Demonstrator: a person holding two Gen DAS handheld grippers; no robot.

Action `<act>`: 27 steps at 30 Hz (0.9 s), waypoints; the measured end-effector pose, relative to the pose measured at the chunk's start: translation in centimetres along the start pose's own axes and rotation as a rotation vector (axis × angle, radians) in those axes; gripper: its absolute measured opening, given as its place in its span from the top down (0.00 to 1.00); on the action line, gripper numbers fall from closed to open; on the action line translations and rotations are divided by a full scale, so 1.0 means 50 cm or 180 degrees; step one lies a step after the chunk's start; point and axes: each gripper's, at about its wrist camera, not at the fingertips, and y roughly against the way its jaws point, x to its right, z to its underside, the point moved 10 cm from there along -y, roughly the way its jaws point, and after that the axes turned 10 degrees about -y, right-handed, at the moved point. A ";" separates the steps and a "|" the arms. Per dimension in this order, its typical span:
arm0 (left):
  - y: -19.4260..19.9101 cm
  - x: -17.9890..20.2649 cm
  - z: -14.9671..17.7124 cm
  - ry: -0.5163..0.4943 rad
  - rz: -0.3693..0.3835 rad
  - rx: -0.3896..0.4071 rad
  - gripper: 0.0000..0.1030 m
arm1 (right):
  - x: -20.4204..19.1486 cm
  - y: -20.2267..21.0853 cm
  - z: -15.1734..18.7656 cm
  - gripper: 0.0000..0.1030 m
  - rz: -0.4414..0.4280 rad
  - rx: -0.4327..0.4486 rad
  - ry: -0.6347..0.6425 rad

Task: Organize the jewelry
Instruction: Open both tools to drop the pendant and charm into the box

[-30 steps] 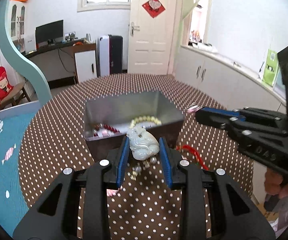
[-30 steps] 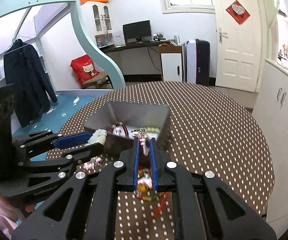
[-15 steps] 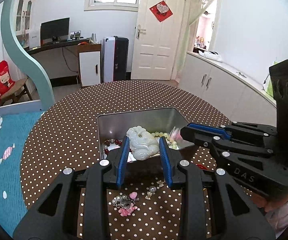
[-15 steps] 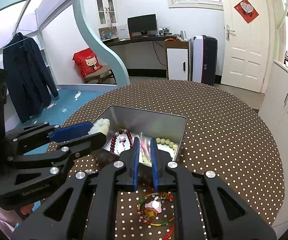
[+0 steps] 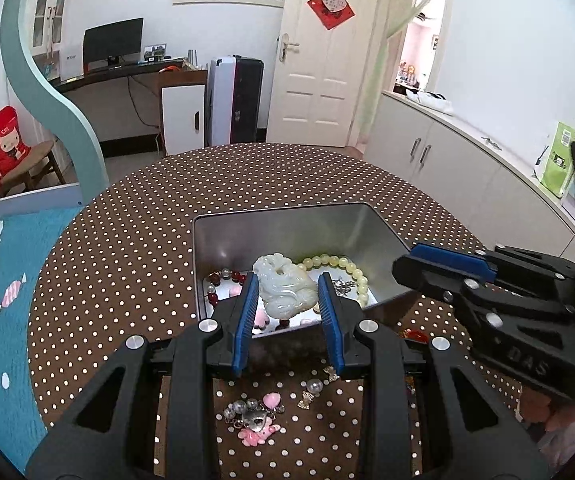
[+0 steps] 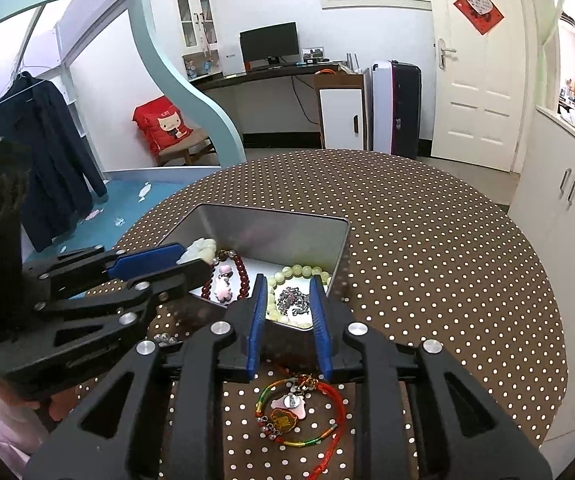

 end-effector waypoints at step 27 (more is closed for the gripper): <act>-0.063 -0.008 -0.011 -0.0044 -0.0024 -0.0300 0.70 | -0.008 -0.001 -0.015 0.62 0.0013 0.0008 -0.0055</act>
